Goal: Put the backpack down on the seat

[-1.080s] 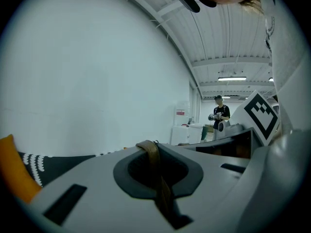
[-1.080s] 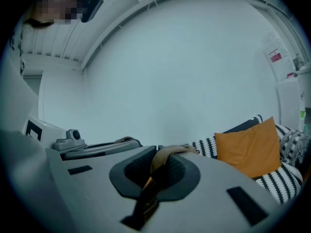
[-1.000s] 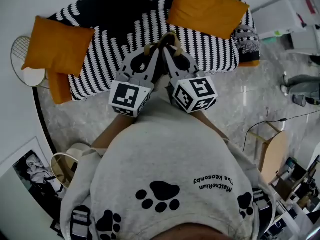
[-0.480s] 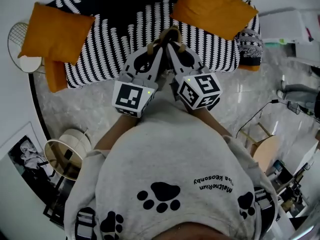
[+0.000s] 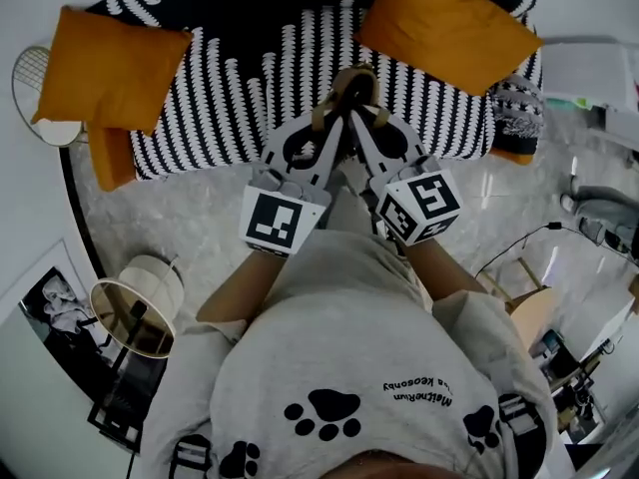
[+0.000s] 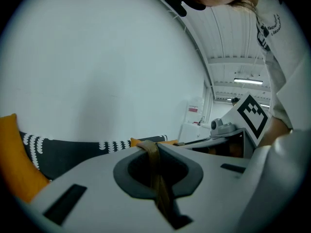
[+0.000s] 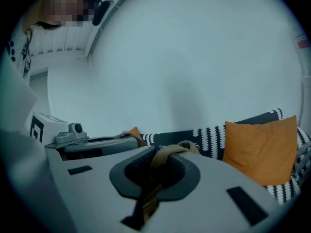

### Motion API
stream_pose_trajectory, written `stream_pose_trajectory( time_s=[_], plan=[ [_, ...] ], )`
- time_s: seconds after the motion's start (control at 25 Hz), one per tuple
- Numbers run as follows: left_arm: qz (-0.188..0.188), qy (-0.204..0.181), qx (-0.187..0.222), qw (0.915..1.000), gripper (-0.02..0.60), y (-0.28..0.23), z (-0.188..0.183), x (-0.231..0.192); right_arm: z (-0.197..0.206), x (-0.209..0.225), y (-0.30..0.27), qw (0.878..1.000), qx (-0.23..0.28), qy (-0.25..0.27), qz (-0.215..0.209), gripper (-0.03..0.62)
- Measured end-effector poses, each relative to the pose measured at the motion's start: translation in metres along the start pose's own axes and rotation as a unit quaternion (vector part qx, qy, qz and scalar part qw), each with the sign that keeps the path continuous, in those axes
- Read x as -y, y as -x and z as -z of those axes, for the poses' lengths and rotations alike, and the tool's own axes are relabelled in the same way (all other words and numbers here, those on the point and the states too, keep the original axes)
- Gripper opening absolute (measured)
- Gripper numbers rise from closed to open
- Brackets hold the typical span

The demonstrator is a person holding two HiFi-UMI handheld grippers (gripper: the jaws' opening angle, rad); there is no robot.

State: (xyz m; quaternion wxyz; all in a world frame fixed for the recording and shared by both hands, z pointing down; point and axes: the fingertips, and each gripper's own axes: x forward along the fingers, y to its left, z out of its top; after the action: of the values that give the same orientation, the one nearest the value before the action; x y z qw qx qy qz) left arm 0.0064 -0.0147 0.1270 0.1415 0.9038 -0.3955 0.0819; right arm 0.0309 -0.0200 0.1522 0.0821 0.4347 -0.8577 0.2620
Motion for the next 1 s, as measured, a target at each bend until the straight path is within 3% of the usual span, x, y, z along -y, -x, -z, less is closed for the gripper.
stream_pose_trajectory(
  time_s=[0.52, 1.0],
  plan=[
    [-0.023, 0.009, 0.014, 0.9996, 0.018, -0.05, 0.056, -0.047, 0.051, 0.046, -0.06, 0.999, -0.022, 0.007, -0.028, 0.035],
    [-0.033, 0.04, -0.01, 0.9986, 0.018, -0.072, 0.133, -0.068, 0.117, 0.075, -0.094, 0.999, -0.032, 0.006, -0.031, 0.035]
  ],
)
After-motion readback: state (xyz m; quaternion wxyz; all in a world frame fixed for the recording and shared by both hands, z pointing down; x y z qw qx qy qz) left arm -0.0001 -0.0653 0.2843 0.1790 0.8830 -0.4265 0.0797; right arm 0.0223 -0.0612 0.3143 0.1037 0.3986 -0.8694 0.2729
